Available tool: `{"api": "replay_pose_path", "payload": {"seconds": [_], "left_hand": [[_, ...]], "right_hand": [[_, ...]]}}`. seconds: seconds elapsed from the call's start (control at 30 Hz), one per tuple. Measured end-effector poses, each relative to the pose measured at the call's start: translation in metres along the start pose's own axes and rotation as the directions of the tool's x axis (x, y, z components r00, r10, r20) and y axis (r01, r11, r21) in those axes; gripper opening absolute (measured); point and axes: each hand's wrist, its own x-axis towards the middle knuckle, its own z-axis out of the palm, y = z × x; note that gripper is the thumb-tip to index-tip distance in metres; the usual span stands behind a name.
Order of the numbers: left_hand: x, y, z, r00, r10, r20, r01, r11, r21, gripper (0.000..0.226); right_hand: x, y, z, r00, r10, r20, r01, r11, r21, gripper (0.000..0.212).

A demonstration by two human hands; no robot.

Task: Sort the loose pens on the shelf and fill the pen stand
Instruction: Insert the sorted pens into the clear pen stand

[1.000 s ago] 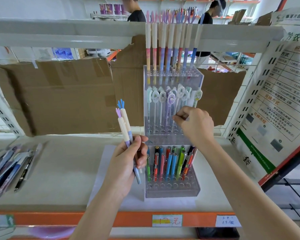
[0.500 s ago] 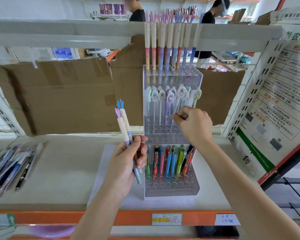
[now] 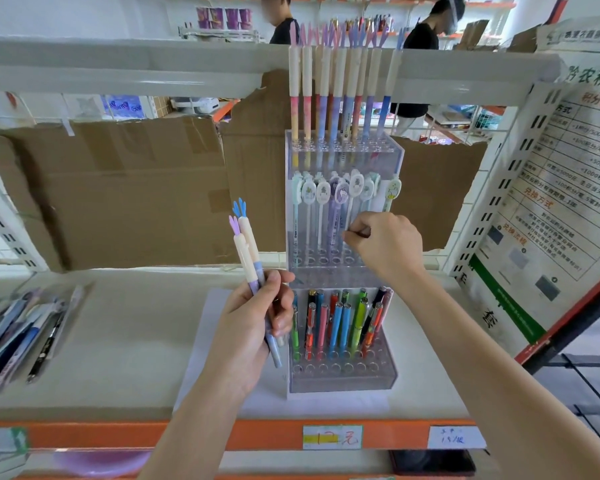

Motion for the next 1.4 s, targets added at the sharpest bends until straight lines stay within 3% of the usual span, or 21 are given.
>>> {"api": "replay_pose_path", "payload": {"seconds": [0.7, 1.13, 1.23, 1.3, 1.4], "left_hand": [[0.002, -0.003, -0.002, 1.0, -0.016, 0.008, 0.016, 1.0, 0.006, 0.015], [-0.003, -0.005, -0.001, 0.984, -0.042, 0.172, 0.021, 0.993, 0.12, 0.023], [-0.007, -0.007, 0.0, 0.975, -0.058, 0.216, 0.024, 0.988, 0.155, 0.022], [-0.009, -0.008, 0.002, 0.963, -0.092, 0.252, 0.043, 0.98, 0.196, 0.022], [-0.005, -0.005, 0.008, 0.938, -0.127, 0.323, 0.039, 0.963, 0.266, 0.024]], "right_hand": [[-0.002, 0.002, 0.008, 0.998, 0.012, -0.064, -0.007, 0.996, 0.086, 0.021], [-0.006, 0.004, 0.004, 0.997, 0.012, -0.074, -0.003, 0.993, 0.121, 0.026], [-0.024, -0.002, -0.008, 0.996, 0.001, -0.088, 0.027, 0.949, 0.315, 0.021], [-0.044, -0.013, -0.015, 0.994, -0.102, 0.034, 0.074, 0.876, 0.477, 0.016], [-0.058, -0.029, -0.017, 0.947, -0.251, 0.202, 0.095, 0.816, 0.571, 0.013]]}}
